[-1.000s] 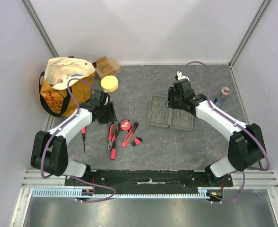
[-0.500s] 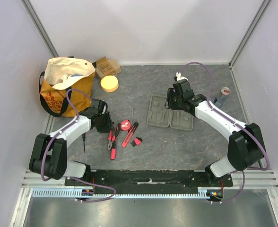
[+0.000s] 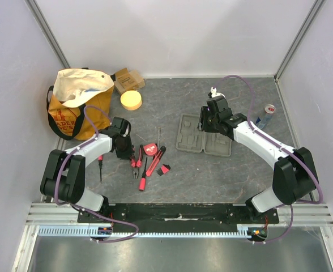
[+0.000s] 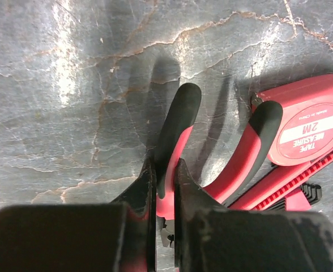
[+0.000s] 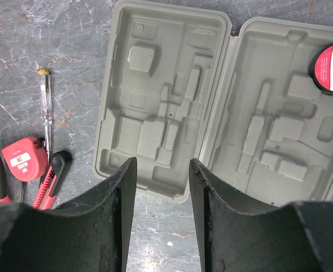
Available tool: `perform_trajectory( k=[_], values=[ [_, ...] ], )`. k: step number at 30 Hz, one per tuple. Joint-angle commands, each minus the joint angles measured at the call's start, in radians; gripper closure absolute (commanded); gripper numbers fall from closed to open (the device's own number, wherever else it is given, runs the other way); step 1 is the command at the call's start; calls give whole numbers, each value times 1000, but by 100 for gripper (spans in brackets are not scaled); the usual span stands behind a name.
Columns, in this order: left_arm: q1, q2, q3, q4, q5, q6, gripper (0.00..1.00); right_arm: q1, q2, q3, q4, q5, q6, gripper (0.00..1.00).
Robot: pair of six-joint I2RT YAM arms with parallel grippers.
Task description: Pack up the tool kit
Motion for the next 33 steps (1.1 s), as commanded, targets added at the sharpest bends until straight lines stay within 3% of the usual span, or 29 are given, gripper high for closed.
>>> perform_trajectory(
  k=[1,8,14,19,33],
  values=[
    [-1,2,61,-27,-44,27,98,3,-4,1,28,-4,5,52],
    [-1,-109,170,-140,-208,50,98,3,-7,11,30,-10,7,52],
    [-9,-153,305,-171,-149,53,98,5,-12,20,39,-41,5,53],
    [-81,-64,445,-170,-118,21,98,50,2,81,39,-47,-11,60],
    [-286,295,851,-165,-86,-4,98,247,210,261,42,154,-41,77]
  ],
)
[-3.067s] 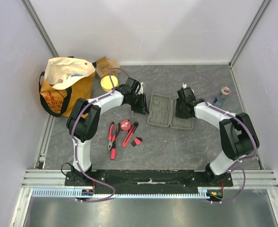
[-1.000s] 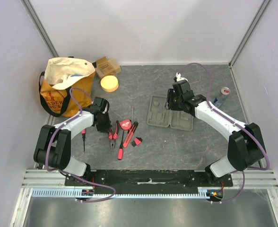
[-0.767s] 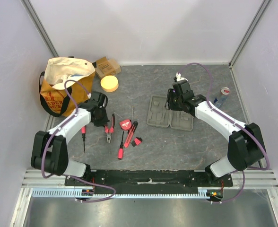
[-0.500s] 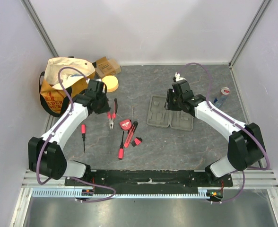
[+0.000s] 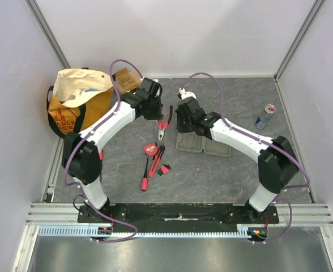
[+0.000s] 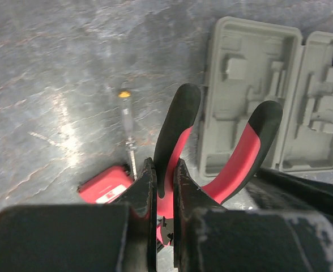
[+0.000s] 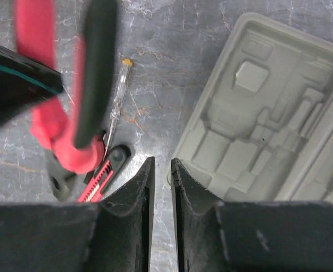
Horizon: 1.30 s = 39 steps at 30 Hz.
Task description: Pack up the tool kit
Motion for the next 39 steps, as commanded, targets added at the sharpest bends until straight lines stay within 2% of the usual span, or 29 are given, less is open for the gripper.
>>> perform_trajectory(
  k=[1,9,15,20,24,30,39],
  values=[
    [-56,62,118,29,41,-17,98,21,77,102,18,94,-14,78],
    [-121,114,138,93,147,28,98,24,108,111,36,95,-34,82],
    [-122,162,162,98,124,-10,98,17,43,24,32,170,-2,83],
    [-122,226,218,98,136,-44,98,-58,-38,-105,-10,229,85,83],
    [-127,304,288,92,163,-66,98,-147,-139,-220,-4,218,102,82],
    [-145,412,385,68,115,-103,98,-229,-215,-285,-2,164,90,82],
    [-182,522,478,-6,-31,-109,98,-273,-224,-296,-5,132,64,81]
  ],
)
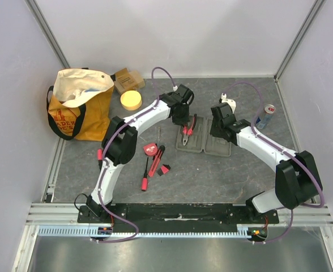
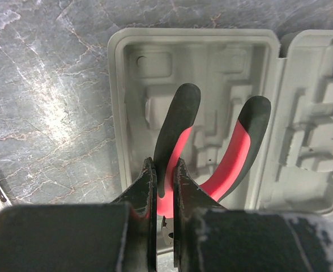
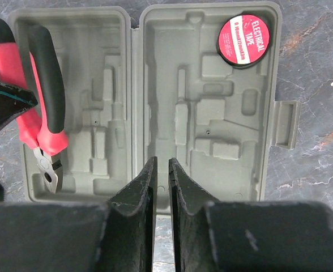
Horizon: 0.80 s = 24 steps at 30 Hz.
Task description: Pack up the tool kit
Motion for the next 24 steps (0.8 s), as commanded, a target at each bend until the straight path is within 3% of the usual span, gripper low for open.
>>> perform_trajectory(
  k=[1,14,16,21,24],
  values=[
    [-22,38,100,-34,-96,-38,98,-22,-27,-11,19,-19,-13,80],
    [-28,82,150,-120,-178,-72,98,-54,-1,-5,26,-57,-33,80],
    [-28,87,154,-120,-167,-69,91,-57,1,-5,26,-62,-32,79],
    [-31,85,159,-125,-146,-69,61,-60,1,-1,31,-76,-32,79],
    [-34,68,157,-126,-149,-66,57,-63,1,4,31,-85,-30,78]
  ],
)
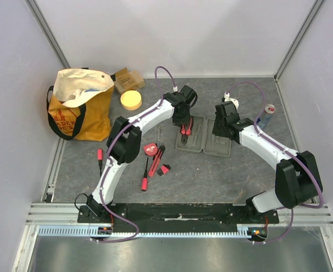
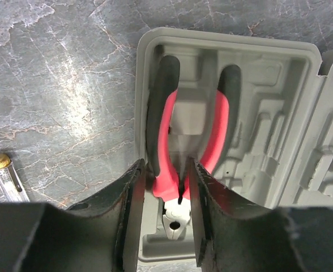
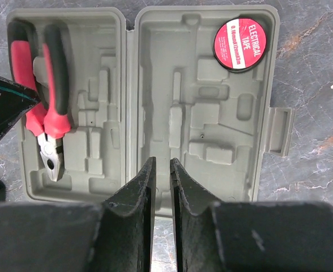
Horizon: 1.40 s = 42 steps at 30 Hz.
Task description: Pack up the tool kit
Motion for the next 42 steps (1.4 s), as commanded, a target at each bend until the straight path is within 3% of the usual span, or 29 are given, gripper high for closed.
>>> perform_trajectory(
  k=[1,5,12,16,30,42],
  values=[
    [-11,-24,43,5,-17,-24,57,-7,-1,11,29,-20,-6,78],
    [-11,-45,44,7,-34,-15,59,-7,2,31,38,-54,-10,76],
    [-5,-48,47,37,-43,28,78,-5,70,77,118,-193,-6,74],
    [1,-44,46,65,-40,42,83,-4,137,113,142,-226,7,74],
    [9,48,64,65,-45,69,86,-2,295,180,205,-272,36,77],
    [15,104,43,20,-17,60,98,-2,291,153,204,-258,50,78]
  ],
)
